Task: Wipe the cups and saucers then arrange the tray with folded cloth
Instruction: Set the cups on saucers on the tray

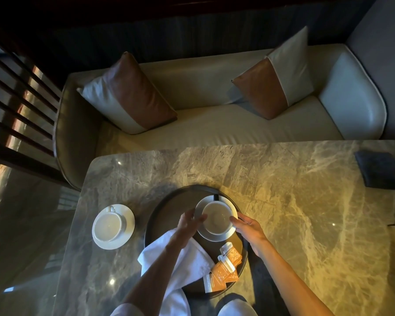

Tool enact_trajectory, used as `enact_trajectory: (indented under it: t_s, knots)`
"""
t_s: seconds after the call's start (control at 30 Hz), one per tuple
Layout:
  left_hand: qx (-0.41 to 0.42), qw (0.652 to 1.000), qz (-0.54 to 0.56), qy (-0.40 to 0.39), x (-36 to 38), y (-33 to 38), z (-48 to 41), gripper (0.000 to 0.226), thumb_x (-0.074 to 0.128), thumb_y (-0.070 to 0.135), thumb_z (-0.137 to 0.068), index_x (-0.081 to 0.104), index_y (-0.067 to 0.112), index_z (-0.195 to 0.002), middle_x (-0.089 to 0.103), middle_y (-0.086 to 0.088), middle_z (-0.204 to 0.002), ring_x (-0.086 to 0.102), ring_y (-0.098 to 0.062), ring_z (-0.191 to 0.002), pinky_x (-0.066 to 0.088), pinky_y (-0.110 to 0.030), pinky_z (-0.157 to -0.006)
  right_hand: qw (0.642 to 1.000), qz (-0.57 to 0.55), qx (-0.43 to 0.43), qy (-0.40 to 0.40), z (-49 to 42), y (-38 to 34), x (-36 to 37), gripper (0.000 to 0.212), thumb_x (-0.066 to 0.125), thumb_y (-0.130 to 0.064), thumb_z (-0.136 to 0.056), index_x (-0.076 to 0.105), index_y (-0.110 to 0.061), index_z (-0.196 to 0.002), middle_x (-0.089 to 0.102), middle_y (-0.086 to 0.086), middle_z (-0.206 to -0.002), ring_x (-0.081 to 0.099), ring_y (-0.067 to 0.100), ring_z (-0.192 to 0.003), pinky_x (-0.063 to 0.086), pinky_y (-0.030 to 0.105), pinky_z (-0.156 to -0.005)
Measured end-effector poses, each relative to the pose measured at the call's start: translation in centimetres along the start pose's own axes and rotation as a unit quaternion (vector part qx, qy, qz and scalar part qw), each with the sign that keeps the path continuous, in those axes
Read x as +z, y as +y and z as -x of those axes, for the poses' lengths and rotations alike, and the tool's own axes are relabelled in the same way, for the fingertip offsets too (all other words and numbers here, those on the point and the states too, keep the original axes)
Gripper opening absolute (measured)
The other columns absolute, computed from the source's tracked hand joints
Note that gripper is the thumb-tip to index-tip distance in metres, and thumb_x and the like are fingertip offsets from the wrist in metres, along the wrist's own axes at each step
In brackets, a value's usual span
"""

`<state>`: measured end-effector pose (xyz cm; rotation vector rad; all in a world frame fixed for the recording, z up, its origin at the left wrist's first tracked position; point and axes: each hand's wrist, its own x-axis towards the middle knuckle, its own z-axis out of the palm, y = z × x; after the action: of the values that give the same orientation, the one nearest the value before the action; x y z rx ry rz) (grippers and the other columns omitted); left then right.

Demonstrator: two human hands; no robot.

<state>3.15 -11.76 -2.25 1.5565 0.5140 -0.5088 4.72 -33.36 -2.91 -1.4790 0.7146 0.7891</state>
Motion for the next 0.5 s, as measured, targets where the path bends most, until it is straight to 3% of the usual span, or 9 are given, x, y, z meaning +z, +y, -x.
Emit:
enact_trajectory:
  t_s: [0.27,0.4,0.47,0.5]
  knots:
    - [-0.021,1.000,0.001,-0.020,-0.5,0.8,0.3,0.054,0.074,0.037,-0.073,0.065,0.011,-0.120,0.068,-0.015,-0.116,0.062,-0.034,-0.113,0.050,-0.052,-0.095,0.999,0.025,0.019,-0.005,0.7,-0.4,0.1,0.073,0.077,-0.038,-0.080,0.047,-0.018,-0.143,0.060,0.007,-0.138,0.054,0.028,-0.127,0.037,0.039,-0.106]
    - [-0.024,1.000,0.008,-0.011,-0.8,1.1,0.7,0.063,0.079,0.026,-0.075,0.054,0.008,-0.130,0.064,-0.015,-0.122,0.060,-0.036,-0.116,0.048,-0.052,-0.099,0.999,0.041,0.011,-0.009,1.3,-1.0,0.5,0.064,0.068,-0.035,-0.090,0.042,-0.015,-0.145,0.058,0.009,-0.138,0.050,0.029,-0.132,0.037,0.041,-0.110]
    - [-0.009,0.999,-0.040,0.028,-1.4,1.4,1.2,0.058,0.077,0.019,-0.082,0.050,0.008,-0.133,0.063,-0.013,-0.122,0.060,-0.034,-0.115,0.050,-0.045,-0.095,0.993,0.088,-0.049,0.058,1.9,-1.5,1.0,0.046,0.063,-0.028,-0.094,0.055,-0.009,-0.135,0.064,0.012,-0.127,0.056,0.030,-0.126,0.044,0.033,-0.096]
    - [0.017,0.996,-0.074,0.049,-2.0,1.5,1.4,0.045,0.074,0.018,-0.085,0.057,0.014,-0.126,0.066,-0.010,-0.117,0.062,-0.032,-0.110,0.052,-0.042,-0.091,0.982,0.116,-0.086,0.119,2.1,-1.7,1.4,0.039,0.062,-0.025,-0.095,0.059,-0.006,-0.129,0.066,0.014,-0.122,0.058,0.031,-0.122,0.044,0.032,-0.093]
